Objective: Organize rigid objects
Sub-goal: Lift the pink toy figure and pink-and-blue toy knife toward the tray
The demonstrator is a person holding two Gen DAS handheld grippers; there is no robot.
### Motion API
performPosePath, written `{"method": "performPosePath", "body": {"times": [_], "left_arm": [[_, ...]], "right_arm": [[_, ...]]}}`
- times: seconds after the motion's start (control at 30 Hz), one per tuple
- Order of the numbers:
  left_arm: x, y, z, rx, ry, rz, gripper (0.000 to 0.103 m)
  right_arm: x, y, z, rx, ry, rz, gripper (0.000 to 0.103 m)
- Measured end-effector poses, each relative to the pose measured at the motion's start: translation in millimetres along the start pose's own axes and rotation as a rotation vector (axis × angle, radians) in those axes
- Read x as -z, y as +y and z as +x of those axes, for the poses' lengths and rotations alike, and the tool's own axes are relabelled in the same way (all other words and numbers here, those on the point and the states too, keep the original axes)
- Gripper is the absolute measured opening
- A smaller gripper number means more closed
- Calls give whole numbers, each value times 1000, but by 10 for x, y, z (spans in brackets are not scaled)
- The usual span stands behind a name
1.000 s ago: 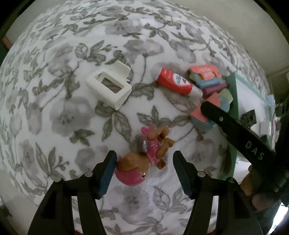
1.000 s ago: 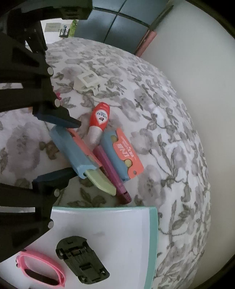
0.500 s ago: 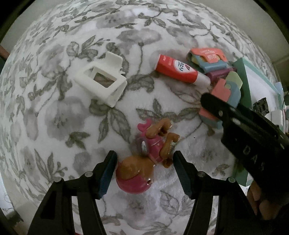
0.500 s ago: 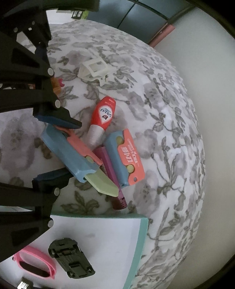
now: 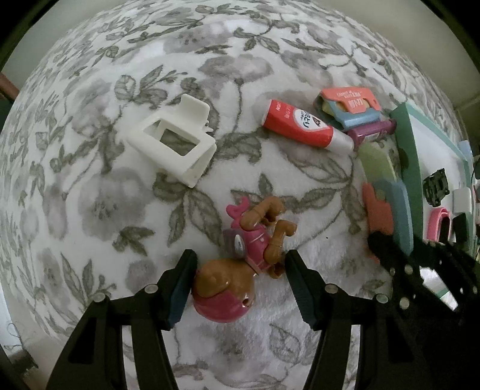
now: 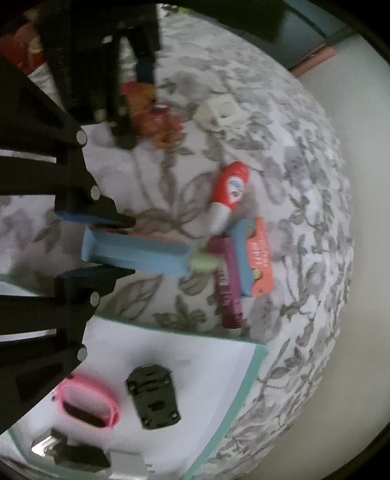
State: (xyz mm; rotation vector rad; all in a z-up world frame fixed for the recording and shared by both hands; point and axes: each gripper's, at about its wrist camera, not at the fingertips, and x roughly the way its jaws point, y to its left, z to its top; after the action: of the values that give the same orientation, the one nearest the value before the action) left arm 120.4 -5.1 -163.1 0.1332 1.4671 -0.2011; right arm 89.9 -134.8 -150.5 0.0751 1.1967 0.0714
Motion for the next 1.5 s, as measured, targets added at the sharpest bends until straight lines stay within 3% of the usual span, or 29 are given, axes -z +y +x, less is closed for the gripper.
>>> {"method": "performPosePath", "body": {"times": [0.27,0.73,0.93,0.97,1.0,1.03,1.33,1.5], "left_arm": [[3,39,-7,-12,-17,-4,63],[-3,-1,-30,-18,-23,-9,62],[-25,-17,-243,5,-76,-18,62],[-29,-20,-291,5,-88,-19,60],[-32,-23,-344,2,-102,-17,40],[-35,-40,-409,-4,-117,-9,39],[-37,-116,-511,20,-140,6,38],[-75,-135,-675,27,-196,-2,38]], "right_arm": [[59,70,97,52,15,-70,23],[-84,-14,139,32,-17,-45,23],[-94,33,98,54,-26,-54,23],[-74,32,60,53,-32,-55,22],[-61,20,19,50,-39,-52,22],[-65,14,-5,46,-45,-44,22],[-85,-157,-214,1,-92,17,22],[-102,-212,-317,-16,-120,39,22]]}}
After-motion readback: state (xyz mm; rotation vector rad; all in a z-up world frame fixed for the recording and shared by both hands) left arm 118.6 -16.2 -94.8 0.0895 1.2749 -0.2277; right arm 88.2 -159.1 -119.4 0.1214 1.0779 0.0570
